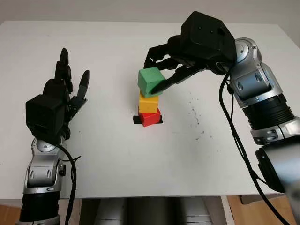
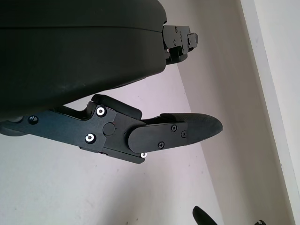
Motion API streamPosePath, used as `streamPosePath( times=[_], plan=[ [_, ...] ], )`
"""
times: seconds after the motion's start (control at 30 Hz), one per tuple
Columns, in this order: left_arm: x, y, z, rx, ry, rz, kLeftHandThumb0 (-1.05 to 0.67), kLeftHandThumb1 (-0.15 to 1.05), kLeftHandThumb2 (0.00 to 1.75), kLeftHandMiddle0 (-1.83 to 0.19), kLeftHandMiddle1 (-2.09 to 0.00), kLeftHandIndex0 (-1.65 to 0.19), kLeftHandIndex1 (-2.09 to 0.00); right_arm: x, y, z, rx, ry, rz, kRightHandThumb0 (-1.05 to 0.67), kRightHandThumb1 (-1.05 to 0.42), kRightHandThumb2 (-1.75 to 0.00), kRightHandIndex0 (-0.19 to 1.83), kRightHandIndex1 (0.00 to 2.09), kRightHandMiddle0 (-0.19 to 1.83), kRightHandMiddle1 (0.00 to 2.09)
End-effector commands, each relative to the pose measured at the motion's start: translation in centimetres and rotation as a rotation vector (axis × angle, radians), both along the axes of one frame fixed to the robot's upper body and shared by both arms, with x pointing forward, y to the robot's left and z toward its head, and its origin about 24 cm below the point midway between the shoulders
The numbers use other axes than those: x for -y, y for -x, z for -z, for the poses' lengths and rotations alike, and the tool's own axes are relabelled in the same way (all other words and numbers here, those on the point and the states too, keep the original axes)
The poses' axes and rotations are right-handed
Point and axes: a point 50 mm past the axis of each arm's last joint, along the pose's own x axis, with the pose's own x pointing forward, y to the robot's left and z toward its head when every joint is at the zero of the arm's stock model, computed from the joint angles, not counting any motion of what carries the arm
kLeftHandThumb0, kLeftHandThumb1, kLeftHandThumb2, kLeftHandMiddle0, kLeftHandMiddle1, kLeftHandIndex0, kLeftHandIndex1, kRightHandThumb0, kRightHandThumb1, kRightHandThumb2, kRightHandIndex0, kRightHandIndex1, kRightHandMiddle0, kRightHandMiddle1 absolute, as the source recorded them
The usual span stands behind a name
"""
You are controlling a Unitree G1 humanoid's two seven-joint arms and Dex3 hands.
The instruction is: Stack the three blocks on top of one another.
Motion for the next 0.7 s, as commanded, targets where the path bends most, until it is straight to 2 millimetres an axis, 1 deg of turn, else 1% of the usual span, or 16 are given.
streamPosePath(
  times=[0.0,0.2,0.67],
  plan=[
    [0.02,0.42,-0.07,0.012,-0.013,0.004,-0.61,1.05,0.51,0.13,-0.05,0.1,-0.05,-0.1,0.01,0.31,0.003,0.001,-0.007,-0.52,-0.93,-0.05,0.33,0.06,0.33,1.68],
    [0.03,0.6,-0.11,0.01,-0.005,0.005,-0.61,1.05,0.51,0.13,-0.05,0.1,-0.05,-0.18,-0.03,0.74,-0.015,-0.002,0.001,-0.51,-0.93,-0.05,0.32,0.06,0.33,1.71],
    [0.17,0.5,-0.08,0.004,-0.014,0.008,-0.61,1.05,0.51,0.13,-0.05,0.11,-0.05,-0.13,0.06,1.04,-0.013,-0.013,0.002,-0.53,-0.94,-0.06,0.33,0.06,0.31,1.71]
  ],
)
